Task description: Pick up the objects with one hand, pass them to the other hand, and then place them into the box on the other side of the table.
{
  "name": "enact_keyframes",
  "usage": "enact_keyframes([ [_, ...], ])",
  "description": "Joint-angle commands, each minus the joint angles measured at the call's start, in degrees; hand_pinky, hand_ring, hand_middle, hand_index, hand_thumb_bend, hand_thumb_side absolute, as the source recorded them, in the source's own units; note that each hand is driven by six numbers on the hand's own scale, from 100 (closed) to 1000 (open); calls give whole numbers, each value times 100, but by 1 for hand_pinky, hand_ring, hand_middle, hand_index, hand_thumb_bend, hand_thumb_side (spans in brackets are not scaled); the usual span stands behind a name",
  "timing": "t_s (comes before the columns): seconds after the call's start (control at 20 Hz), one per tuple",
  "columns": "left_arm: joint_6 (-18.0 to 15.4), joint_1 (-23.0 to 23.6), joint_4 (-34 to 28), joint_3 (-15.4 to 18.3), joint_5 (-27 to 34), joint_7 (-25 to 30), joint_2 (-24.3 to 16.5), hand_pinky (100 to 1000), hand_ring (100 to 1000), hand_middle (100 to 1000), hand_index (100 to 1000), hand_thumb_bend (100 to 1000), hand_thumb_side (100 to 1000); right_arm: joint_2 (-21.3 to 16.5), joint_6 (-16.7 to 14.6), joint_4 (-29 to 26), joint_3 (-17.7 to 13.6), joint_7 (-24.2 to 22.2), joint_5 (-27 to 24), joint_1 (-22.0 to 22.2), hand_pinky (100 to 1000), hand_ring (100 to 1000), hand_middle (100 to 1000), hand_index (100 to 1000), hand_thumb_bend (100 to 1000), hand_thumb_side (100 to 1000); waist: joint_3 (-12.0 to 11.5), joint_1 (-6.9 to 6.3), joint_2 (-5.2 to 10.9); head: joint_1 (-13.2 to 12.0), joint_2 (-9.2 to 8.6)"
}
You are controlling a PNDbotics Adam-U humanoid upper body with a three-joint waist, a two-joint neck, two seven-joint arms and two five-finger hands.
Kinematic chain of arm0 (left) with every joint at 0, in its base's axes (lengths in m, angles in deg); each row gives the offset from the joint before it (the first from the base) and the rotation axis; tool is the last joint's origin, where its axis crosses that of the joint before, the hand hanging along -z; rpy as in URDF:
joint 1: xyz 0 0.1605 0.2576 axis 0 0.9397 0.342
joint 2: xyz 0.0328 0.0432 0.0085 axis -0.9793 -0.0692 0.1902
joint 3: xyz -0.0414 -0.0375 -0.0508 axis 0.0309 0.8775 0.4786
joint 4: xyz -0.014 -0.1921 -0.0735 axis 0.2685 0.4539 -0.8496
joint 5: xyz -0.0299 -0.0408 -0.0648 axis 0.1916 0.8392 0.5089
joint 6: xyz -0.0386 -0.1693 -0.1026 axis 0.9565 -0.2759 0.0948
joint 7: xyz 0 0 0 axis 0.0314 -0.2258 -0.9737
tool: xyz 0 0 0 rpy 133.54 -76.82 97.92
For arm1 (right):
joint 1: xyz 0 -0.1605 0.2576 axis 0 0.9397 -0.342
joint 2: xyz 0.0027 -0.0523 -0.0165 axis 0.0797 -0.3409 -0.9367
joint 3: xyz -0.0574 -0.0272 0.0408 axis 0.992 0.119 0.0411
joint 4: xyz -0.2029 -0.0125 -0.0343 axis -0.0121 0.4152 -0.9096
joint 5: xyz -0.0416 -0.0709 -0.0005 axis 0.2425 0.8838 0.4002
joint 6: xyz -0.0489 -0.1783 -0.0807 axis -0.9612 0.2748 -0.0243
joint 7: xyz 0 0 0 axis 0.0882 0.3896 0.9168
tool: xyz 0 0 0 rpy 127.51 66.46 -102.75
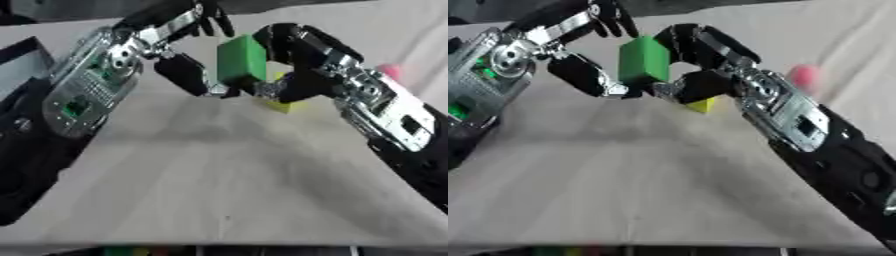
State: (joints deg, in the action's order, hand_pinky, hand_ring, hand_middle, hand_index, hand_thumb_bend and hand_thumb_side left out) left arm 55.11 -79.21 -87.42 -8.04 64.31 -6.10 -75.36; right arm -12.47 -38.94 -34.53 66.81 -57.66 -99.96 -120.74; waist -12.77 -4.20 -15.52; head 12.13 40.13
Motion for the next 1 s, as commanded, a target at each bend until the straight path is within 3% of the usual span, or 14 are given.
enact_keyframes([
  [0.05,-18,-147,-19,54,-26,-28,-2,751,731,748,718,588,233,-47,-41,-73,-23,-49,-12,-97,785,691,429,464,340,100,0,-52,154,-35,-69],
  [0.5,-40,-145,16,44,-13,9,49,736,701,693,650,516,141,-36,-55,-76,-18,-77,6,-82,784,691,429,464,348,100,-1,-46,151,-52,-81],
  [1.0,98,-146,-18,31,-33,-106,70,708,636,607,553,455,154,-15,-43,-34,-26,-68,28,-63,782,689,428,463,358,100,-2,-44,145,-58,-81],
])
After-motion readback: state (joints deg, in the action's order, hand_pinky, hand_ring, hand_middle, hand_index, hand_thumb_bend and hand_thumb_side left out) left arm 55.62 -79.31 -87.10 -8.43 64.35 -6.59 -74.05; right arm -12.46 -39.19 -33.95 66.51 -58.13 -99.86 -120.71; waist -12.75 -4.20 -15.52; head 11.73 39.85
